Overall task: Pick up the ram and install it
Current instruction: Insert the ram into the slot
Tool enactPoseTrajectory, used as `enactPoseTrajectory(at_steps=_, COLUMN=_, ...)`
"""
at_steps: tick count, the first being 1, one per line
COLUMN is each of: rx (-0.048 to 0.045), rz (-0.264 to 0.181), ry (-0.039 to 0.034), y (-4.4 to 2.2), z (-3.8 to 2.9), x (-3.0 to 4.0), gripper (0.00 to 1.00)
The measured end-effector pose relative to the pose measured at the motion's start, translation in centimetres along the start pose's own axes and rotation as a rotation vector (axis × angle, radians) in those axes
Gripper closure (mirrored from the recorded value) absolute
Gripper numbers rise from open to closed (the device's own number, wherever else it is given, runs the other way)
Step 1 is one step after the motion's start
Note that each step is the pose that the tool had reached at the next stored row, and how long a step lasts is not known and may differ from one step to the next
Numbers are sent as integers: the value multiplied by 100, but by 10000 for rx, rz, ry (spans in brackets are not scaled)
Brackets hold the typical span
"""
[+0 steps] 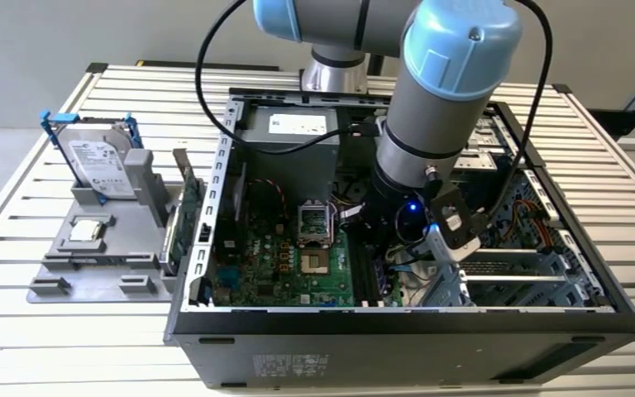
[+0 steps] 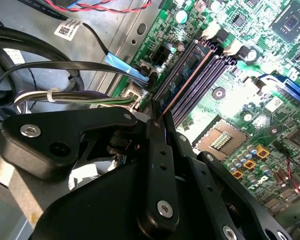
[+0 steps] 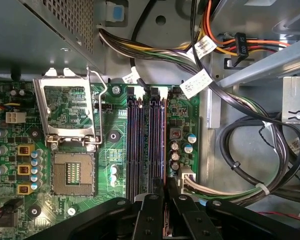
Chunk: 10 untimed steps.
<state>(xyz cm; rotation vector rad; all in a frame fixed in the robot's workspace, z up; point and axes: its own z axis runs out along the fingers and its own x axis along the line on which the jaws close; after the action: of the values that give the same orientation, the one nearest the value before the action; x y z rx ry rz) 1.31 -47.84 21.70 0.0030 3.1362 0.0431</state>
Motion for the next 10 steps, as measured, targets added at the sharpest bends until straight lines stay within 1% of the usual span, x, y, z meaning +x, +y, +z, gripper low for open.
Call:
enactPoseTrajectory(at_steps=6, rx=0, rz=0, ry=1, y=0, z=0, x=2, gripper=100)
enactPoseTrajectory(at_steps=10, rx=-1, rz=7, ry=1, y=0, z=1, x=17, gripper=100)
